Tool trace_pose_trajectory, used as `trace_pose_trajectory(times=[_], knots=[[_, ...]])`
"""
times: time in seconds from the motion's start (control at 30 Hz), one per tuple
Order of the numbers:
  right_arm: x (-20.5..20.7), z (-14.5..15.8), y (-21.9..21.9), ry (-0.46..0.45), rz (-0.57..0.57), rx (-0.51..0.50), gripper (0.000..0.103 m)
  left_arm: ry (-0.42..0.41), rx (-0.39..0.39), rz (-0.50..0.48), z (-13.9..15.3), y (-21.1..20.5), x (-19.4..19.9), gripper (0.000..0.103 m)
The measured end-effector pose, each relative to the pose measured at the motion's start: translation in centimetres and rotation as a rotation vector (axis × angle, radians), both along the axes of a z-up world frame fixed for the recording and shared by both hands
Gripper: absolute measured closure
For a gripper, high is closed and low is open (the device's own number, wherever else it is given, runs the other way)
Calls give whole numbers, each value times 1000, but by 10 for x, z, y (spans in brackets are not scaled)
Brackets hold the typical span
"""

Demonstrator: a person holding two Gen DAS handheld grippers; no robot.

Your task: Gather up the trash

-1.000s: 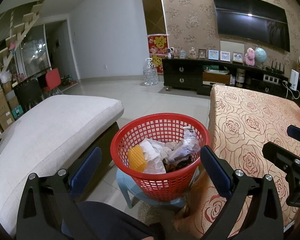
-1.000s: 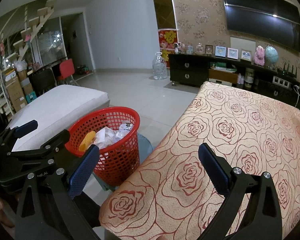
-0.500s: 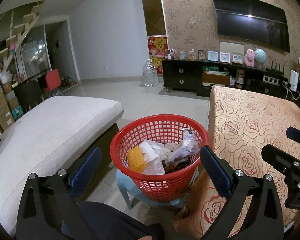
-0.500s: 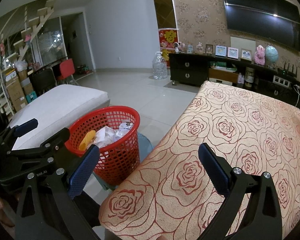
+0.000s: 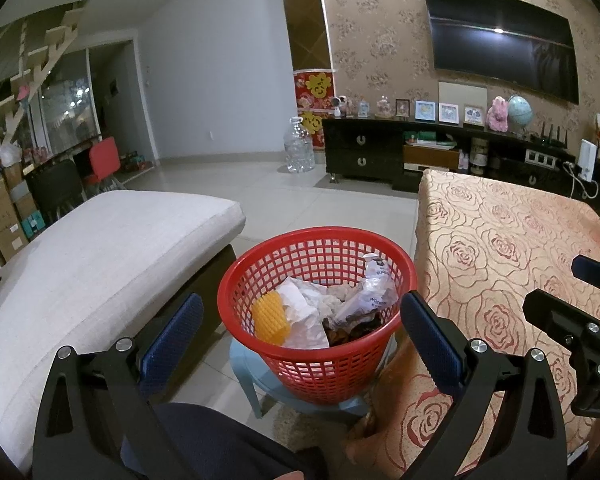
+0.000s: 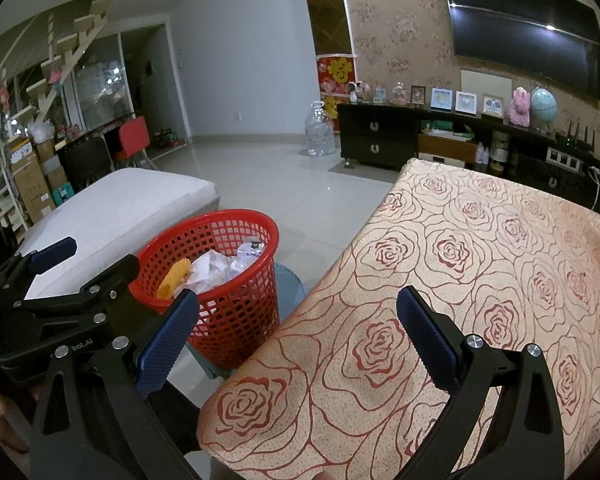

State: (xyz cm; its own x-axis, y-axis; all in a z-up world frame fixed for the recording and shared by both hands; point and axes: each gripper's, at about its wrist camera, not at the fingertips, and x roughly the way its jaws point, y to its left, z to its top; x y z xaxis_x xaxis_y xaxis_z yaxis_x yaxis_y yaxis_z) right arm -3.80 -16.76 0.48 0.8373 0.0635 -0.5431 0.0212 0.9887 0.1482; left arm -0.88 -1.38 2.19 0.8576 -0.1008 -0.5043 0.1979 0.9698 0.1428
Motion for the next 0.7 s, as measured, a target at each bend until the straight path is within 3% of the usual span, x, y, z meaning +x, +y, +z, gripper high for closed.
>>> trace_pose_trajectory(times=[0.43, 0.6, 0.7], knots=[[-4, -2, -17, 17, -36, 22, 7, 34, -42, -47, -5, -6, 2, 8], [-25, -3, -67, 43, -155, 58, 7, 112, -48, -132, -12, -38, 5, 8], [-41, -12, -130, 135, -315, 109, 7, 156, -34, -213, -23, -77, 4, 8]])
